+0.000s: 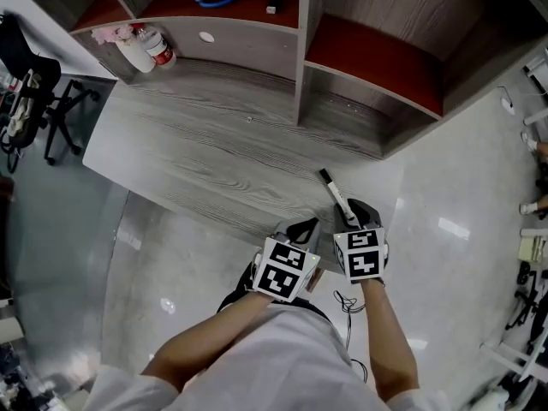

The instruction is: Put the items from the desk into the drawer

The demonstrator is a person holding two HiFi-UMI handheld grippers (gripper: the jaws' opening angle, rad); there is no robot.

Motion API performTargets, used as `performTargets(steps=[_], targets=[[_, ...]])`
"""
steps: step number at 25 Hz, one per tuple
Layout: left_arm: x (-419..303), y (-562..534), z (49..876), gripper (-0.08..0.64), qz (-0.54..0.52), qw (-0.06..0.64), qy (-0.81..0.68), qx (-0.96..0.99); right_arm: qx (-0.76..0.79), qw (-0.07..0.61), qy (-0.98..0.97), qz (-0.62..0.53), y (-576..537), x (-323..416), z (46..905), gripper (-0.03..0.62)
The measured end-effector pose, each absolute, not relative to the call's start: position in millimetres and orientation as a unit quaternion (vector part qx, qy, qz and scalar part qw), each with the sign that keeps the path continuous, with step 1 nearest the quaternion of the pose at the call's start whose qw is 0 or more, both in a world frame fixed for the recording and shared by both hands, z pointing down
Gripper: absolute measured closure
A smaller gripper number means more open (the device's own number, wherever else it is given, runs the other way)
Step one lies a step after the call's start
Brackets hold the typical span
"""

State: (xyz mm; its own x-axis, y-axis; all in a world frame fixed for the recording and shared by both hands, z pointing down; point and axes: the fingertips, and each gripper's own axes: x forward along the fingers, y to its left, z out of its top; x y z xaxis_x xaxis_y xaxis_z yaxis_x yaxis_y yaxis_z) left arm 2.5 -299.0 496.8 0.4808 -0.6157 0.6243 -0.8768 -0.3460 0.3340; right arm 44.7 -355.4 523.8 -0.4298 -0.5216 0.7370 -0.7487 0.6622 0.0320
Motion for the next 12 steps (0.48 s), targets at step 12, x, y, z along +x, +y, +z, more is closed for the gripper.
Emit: performTargets(steps=[12], targets=[[-19, -298, 504, 0.555, 0.201, 0.34, -0.481, 0.783, 0.357, 0.402, -0.826, 0.169, -371, 37, 553, 0.511]])
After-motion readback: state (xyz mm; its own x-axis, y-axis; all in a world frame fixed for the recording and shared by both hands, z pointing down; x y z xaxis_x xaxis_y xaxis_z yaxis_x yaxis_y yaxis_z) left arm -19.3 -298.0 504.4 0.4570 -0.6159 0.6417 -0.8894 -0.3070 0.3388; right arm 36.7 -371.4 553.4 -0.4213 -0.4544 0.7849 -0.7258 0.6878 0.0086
